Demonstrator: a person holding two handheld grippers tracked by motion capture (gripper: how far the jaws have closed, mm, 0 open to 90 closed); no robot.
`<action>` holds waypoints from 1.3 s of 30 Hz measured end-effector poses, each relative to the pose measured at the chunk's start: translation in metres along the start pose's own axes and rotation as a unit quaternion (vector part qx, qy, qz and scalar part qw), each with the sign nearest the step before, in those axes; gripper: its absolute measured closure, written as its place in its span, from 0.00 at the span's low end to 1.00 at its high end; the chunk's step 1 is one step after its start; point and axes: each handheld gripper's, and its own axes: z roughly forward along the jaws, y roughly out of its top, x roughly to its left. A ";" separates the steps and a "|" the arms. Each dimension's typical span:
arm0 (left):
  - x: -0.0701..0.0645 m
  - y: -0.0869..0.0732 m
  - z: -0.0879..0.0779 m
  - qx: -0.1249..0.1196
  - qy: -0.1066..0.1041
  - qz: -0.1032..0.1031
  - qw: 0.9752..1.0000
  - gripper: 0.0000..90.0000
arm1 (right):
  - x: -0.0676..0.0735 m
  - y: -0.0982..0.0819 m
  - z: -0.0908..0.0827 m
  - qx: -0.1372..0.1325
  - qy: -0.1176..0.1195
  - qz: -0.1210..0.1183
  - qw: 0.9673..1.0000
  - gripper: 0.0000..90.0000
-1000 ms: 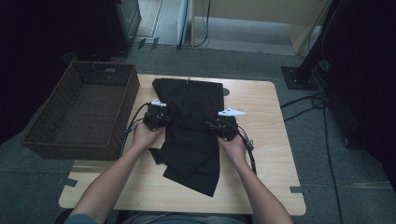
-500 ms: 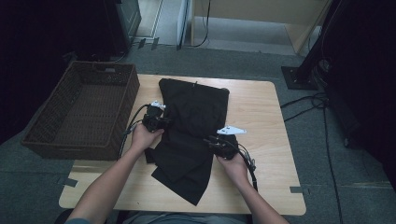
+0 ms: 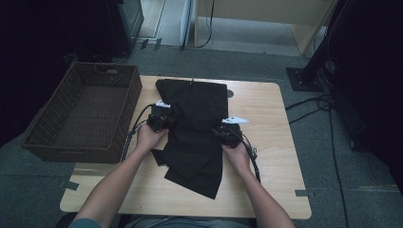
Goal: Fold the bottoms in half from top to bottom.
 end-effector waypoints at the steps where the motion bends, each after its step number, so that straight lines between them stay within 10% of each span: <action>1: 0.001 0.001 0.001 0.000 0.000 -0.001 1.000 0.87 | -0.001 0.003 -0.001 0.000 0.006 0.007 1.000 0.75; 19: -0.001 0.002 0.001 0.003 0.004 0.002 1.000 0.85 | 0.081 -0.039 -0.046 0.003 0.130 -0.037 0.991 0.60; 25: 0.000 0.003 0.002 0.003 0.009 0.007 1.000 0.87 | 0.095 -0.055 -0.038 0.033 0.119 -0.078 0.989 0.71; 27: 0.000 0.004 0.002 0.006 0.011 0.010 1.000 0.87 | 0.097 -0.063 -0.039 0.027 0.096 -0.106 0.989 0.96; 29: 0.001 0.005 0.002 0.007 0.012 0.010 1.000 0.88 | 0.095 -0.062 -0.041 0.043 0.100 -0.104 0.989 1.00; 35: 0.001 0.006 0.002 0.010 0.012 0.009 1.000 0.88 | 0.088 -0.063 -0.052 0.058 0.103 -0.112 0.987 1.00; 39: 0.000 0.006 0.002 0.010 0.013 0.006 1.000 0.87 | 0.100 -0.057 -0.053 0.035 0.138 -0.092 0.986 0.81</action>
